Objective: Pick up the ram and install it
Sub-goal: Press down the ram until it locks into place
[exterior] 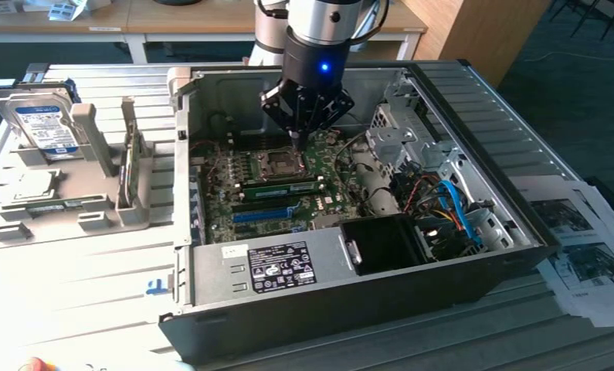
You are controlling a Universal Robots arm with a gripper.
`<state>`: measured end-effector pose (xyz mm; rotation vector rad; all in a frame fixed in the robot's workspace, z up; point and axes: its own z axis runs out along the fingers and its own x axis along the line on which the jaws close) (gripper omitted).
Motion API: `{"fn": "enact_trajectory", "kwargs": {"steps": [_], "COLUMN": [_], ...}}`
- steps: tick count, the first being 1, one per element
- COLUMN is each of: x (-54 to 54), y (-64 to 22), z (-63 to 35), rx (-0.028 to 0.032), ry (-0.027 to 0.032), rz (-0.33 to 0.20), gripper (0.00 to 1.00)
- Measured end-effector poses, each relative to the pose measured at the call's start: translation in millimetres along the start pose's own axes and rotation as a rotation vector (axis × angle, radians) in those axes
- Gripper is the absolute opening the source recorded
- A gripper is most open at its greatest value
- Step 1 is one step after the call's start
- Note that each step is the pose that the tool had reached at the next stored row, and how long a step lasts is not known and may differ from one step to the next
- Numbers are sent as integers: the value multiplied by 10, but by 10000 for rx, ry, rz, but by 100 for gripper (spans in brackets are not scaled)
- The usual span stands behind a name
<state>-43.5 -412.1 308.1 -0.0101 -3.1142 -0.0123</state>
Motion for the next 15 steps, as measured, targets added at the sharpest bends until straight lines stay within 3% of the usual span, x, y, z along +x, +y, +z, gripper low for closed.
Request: {"fn": "enact_trajectory", "kwargs": {"steps": [4,10,15], "x": [1,5,5], "y": [0,1,0], "z": [0,1,1], "rx": [2,0,2], "ry": [-10,-129,-130], "rz": [2,-2,-1], "gripper": [10,10,10]}}
